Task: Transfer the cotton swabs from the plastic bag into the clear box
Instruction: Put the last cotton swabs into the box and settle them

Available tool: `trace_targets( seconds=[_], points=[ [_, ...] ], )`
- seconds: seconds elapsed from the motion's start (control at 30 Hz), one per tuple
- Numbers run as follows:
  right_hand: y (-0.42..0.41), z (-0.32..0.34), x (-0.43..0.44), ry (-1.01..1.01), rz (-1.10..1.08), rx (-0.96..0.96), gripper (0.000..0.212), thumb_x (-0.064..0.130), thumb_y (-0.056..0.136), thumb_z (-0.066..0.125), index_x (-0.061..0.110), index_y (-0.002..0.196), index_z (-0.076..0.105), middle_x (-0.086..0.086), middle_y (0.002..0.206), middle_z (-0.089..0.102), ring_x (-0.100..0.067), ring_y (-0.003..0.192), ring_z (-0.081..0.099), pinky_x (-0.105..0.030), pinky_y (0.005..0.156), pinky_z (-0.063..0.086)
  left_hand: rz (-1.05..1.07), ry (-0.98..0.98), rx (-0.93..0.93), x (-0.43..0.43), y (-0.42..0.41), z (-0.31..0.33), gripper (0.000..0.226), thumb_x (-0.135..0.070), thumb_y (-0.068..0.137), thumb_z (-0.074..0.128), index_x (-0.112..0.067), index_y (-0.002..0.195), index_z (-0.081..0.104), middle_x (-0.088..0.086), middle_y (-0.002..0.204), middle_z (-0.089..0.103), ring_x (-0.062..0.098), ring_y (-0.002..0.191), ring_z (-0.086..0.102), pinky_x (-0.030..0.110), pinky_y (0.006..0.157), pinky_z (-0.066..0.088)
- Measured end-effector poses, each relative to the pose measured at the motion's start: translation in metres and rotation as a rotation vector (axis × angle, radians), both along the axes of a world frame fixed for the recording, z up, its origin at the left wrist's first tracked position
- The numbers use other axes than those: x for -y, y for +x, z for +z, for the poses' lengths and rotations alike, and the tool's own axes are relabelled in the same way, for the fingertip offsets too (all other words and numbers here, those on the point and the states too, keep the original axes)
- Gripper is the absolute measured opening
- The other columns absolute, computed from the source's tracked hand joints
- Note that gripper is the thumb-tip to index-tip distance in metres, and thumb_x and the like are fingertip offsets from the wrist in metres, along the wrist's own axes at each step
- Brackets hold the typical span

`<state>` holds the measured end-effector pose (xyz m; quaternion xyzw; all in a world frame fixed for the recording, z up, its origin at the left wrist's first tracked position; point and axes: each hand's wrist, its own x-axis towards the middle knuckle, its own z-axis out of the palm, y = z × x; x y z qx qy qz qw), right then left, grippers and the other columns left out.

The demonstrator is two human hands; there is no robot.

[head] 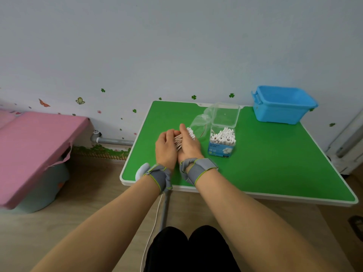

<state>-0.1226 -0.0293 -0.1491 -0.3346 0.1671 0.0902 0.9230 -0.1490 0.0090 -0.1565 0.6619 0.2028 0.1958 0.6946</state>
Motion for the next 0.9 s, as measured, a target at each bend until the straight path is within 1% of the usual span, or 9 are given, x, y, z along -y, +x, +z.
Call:
trace_targets(
  seconds=[0.1, 0.2, 0.3, 0.47, 0.6, 0.67, 0.77, 0.83, 0.9],
  points=[
    [-0.002, 0.007, -0.003, 0.079, 0.04, -0.046, 0.032, 0.019, 0.094, 0.057, 0.007, 0.068, 0.045, -0.008, 0.067, 0.048, -0.021, 0.06, 0.05, -0.034, 0.062, 0.047, 0.025, 0.042, -0.042, -0.005, 0.002, 0.001, 0.033, -0.026, 0.094, 0.046, -0.002, 0.092, 0.067, 0.021, 0.1, 0.068, 0.035, 0.096, 0.063, 0.049, 0.089, 0.049],
    [-0.002, 0.009, -0.004, 0.031, 0.037, -0.054, 0.031, 0.021, 0.095, 0.057, 0.009, 0.069, 0.044, -0.005, 0.069, 0.046, -0.017, 0.059, 0.049, -0.031, 0.057, 0.046, 0.043, 0.089, -0.094, -0.007, 0.002, -0.002, 0.039, -0.032, 0.094, 0.044, -0.001, 0.083, 0.065, 0.023, 0.093, 0.067, 0.038, 0.088, 0.06, 0.047, 0.083, 0.05],
    [-0.002, 0.011, -0.003, -0.101, 0.047, -0.027, 0.027, 0.025, 0.093, 0.06, 0.007, 0.074, 0.051, -0.005, 0.072, 0.052, -0.016, 0.061, 0.054, -0.03, 0.057, 0.049, 0.065, 0.085, -0.098, -0.005, 0.002, -0.001, 0.041, -0.035, 0.093, 0.046, -0.01, 0.061, 0.05, 0.015, 0.073, 0.055, 0.026, 0.07, 0.046, 0.043, 0.072, 0.044],
    [-0.004, 0.013, -0.004, -0.218, 0.103, 0.018, 0.029, 0.031, 0.09, 0.063, 0.01, 0.071, 0.055, -0.007, 0.067, 0.058, -0.02, 0.059, 0.057, -0.034, 0.064, 0.051, 0.093, 0.032, -0.072, -0.004, 0.004, 0.004, 0.037, -0.037, 0.091, 0.05, -0.015, 0.062, 0.045, 0.011, 0.074, 0.053, 0.021, 0.071, 0.045, 0.042, 0.072, 0.044],
    [-0.007, 0.011, -0.001, -0.259, 0.099, 0.042, 0.021, 0.02, 0.087, 0.066, 0.011, 0.071, 0.056, -0.005, 0.067, 0.059, -0.017, 0.057, 0.057, -0.022, 0.05, 0.05, 0.15, 0.169, -0.031, -0.007, 0.009, 0.006, 0.041, -0.027, 0.093, 0.048, -0.016, 0.056, 0.034, 0.003, 0.057, 0.04, 0.023, 0.064, 0.036, 0.034, 0.06, 0.029],
    [-0.006, 0.008, 0.001, -0.354, 0.062, 0.078, 0.02, 0.015, 0.084, 0.069, 0.013, 0.069, 0.056, -0.004, 0.065, 0.057, -0.015, 0.056, 0.053, -0.019, 0.047, 0.045, 0.162, 0.228, -0.03, -0.008, 0.009, 0.005, 0.038, -0.025, 0.093, 0.046, -0.015, 0.058, 0.034, 0.006, 0.058, 0.043, 0.032, 0.063, 0.043, 0.037, 0.058, 0.035],
    [-0.006, 0.003, 0.007, -0.57, 0.043, 0.183, 0.022, 0.017, 0.082, 0.069, 0.018, 0.067, 0.054, -0.003, 0.065, 0.054, -0.016, 0.061, 0.047, -0.022, 0.052, 0.036, 0.153, 0.27, -0.027, -0.011, 0.01, 0.001, 0.028, -0.025, 0.091, 0.045, -0.013, 0.066, 0.043, 0.023, 0.07, 0.056, 0.042, 0.07, 0.059, 0.051, 0.065, 0.05],
    [-0.006, 0.0, 0.011, -0.678, 0.042, 0.227, 0.024, 0.021, 0.082, 0.067, 0.019, 0.064, 0.05, -0.003, 0.066, 0.053, -0.018, 0.065, 0.047, -0.029, 0.056, 0.035, 0.158, 0.303, -0.018, -0.013, 0.01, -0.003, 0.024, -0.023, 0.09, 0.045, -0.013, 0.069, 0.045, 0.022, 0.07, 0.057, 0.04, 0.069, 0.058, 0.047, 0.064, 0.05],
    [-0.007, -0.002, 0.014, -0.799, 0.032, 0.257, 0.025, 0.024, 0.082, 0.063, 0.019, 0.063, 0.046, -0.002, 0.064, 0.051, -0.02, 0.065, 0.047, -0.033, 0.059, 0.036, 0.164, 0.322, -0.006, -0.013, 0.011, -0.005, 0.022, -0.021, 0.091, 0.046, -0.013, 0.07, 0.045, 0.014, 0.066, 0.054, 0.033, 0.065, 0.051, 0.037, 0.061, 0.042]
  ],
)
